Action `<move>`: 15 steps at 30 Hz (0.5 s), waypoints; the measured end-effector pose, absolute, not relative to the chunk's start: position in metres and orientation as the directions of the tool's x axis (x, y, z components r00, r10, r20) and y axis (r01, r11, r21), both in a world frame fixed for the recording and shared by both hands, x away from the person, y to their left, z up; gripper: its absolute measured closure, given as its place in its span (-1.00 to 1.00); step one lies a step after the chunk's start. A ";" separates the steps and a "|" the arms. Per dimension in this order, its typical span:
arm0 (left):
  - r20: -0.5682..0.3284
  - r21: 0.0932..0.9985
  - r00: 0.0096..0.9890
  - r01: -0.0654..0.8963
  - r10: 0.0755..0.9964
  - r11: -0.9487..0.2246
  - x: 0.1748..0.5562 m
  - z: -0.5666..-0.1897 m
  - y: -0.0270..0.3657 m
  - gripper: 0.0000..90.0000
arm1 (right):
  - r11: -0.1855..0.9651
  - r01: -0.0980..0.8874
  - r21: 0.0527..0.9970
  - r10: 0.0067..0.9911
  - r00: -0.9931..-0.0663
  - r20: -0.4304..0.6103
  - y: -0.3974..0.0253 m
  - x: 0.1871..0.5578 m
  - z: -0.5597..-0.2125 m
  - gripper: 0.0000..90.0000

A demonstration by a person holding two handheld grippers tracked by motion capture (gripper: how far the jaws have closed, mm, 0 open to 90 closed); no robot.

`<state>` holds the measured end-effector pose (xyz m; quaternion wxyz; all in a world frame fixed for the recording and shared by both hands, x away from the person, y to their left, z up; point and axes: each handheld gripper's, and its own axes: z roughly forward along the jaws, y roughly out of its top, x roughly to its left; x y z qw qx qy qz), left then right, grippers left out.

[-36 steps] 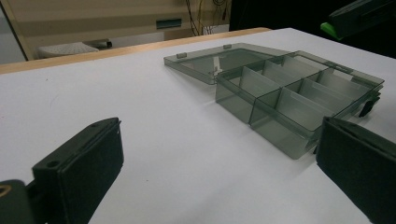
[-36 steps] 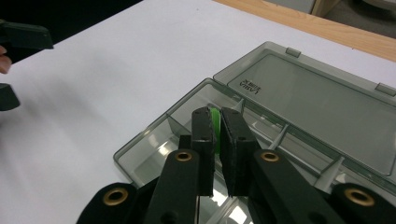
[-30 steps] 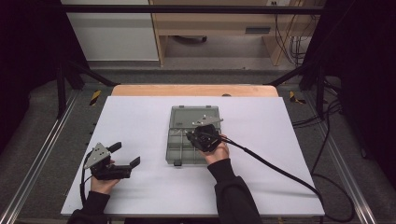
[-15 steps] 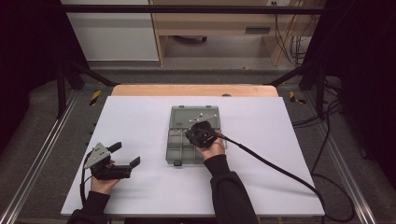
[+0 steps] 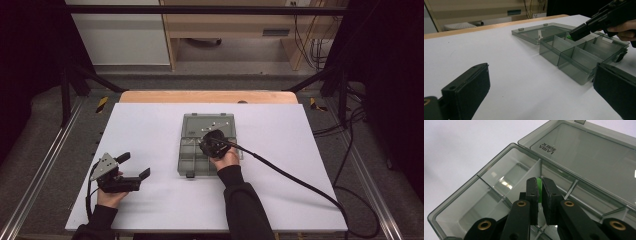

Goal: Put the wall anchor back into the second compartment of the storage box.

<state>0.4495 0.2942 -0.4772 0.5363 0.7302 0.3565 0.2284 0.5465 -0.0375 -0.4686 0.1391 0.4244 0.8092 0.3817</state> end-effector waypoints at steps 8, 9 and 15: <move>-0.050 0.947 0.641 0.275 0.766 -0.168 0.449 -0.477 0.295 -0.99 | 0.351 0.548 0.759 0.786 -0.613 0.080 -0.041 0.544 -0.460 0.51; -0.051 0.947 0.640 0.276 0.766 -0.168 0.449 -0.477 0.295 -0.99 | 0.349 0.535 0.770 0.783 -0.617 0.074 -0.042 0.543 -0.457 0.45; -0.048 0.946 0.641 0.275 0.766 -0.170 0.449 -0.477 0.294 -0.99 | 0.325 0.467 0.822 0.768 -0.638 0.059 -0.048 0.529 -0.437 -0.03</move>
